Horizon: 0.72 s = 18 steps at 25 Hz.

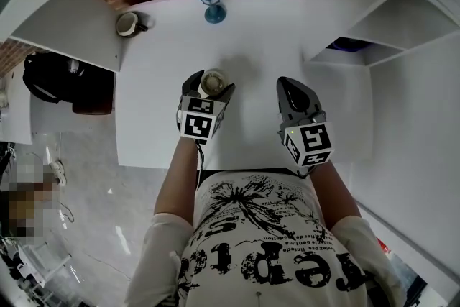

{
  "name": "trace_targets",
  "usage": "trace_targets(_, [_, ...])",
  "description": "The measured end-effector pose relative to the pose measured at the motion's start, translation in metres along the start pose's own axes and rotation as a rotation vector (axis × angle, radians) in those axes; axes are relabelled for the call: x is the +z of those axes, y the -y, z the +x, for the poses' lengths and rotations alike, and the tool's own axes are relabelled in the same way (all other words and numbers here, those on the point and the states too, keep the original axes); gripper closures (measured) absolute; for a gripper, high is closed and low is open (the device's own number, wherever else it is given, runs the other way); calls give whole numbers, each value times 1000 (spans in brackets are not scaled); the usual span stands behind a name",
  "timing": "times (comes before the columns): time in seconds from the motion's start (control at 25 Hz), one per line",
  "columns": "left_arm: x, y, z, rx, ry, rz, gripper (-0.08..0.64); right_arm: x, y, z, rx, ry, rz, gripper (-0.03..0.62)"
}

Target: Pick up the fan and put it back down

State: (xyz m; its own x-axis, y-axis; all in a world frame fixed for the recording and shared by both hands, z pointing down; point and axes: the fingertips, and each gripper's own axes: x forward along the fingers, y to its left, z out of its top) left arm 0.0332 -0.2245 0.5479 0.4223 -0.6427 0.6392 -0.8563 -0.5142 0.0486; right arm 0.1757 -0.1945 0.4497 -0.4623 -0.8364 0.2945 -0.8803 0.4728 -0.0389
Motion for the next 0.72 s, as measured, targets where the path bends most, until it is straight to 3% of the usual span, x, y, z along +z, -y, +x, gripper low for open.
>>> trace_targets(0.16, [36,3,-35,-2,127,33,178,17,-3,-7,-13,37,-8,577])
trace_targets(0.4, [91,0,-97,-4,359,-9,178,46,-12,-21,-21,104,-49,577])
trace_targets(0.72, [130,-1,-189,-13,597,70,178,86,-40,-32,-20,176,-87,577])
